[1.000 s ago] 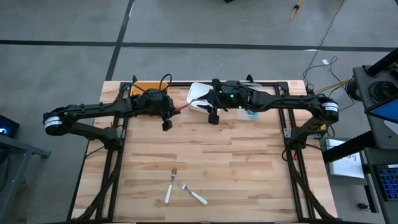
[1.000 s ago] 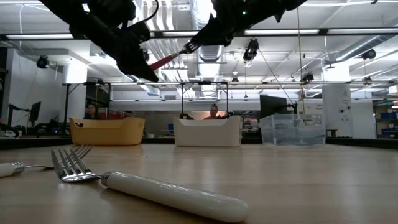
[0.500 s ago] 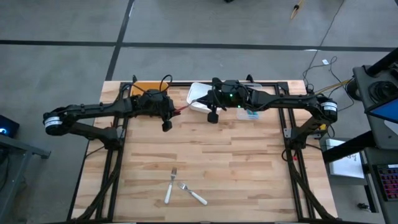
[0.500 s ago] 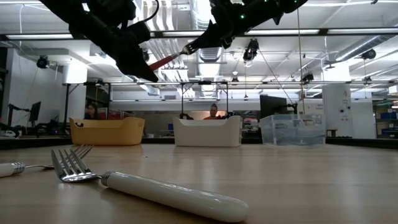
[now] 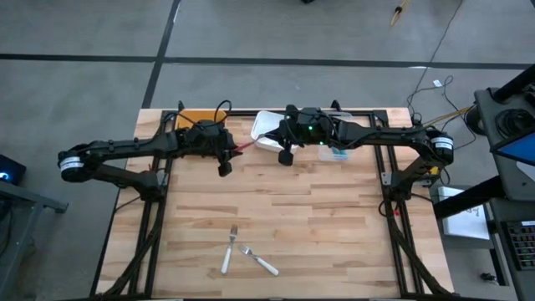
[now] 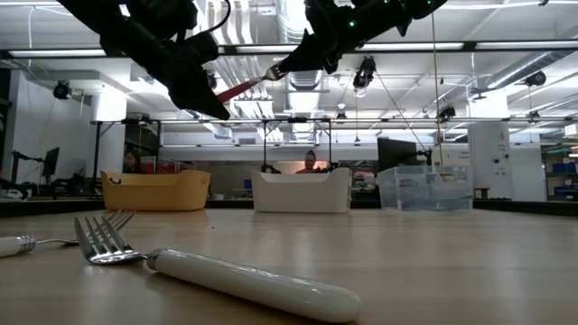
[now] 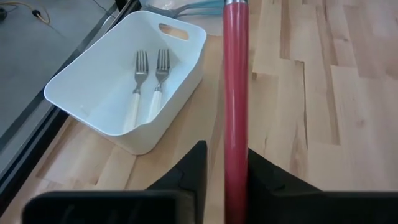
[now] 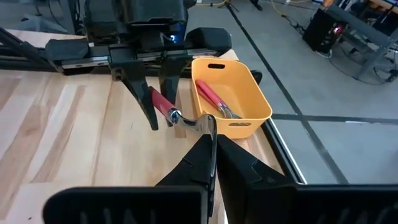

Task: Sort silverware by color (type)
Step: Put the pink fork into the yellow bin

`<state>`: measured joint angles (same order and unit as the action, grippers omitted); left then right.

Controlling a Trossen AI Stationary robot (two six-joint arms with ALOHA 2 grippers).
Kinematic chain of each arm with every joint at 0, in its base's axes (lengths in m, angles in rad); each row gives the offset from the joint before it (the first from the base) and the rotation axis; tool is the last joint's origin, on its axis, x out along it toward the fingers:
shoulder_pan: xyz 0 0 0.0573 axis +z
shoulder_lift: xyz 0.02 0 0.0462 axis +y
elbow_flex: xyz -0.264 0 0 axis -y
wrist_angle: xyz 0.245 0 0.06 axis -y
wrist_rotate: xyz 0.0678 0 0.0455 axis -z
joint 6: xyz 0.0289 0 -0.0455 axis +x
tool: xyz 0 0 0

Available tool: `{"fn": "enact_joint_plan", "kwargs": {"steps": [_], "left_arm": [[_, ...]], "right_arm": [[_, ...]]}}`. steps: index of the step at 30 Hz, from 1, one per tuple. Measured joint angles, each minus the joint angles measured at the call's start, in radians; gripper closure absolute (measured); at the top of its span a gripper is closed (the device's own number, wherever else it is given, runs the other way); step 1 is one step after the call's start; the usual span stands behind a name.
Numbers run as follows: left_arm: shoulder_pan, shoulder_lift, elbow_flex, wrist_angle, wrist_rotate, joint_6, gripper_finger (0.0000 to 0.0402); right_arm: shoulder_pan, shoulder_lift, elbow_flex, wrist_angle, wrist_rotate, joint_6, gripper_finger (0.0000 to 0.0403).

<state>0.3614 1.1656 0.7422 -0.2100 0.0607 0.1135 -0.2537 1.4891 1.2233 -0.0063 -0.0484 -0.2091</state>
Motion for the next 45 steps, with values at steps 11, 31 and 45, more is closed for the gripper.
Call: {"fn": "enact_joint_plan", "kwargs": {"steps": [11,31,45], "left_arm": [[0.001,-0.005,0.0,0.003,-0.131,0.062,0.0256],[0.001,-0.006,0.016,-0.066,-0.418,0.123,0.0153],[0.001,-0.006,0.016,-0.074,-0.419,0.114,0.015]], "right_arm": [[-0.026,0.0,0.0,-0.063,0.041,0.124,0.0394],[-0.081,0.038,-0.002,-0.12,0.06,0.322,0.0395],[-0.081,0.162,-0.004,-0.08,0.048,0.375,0.0395]]}}
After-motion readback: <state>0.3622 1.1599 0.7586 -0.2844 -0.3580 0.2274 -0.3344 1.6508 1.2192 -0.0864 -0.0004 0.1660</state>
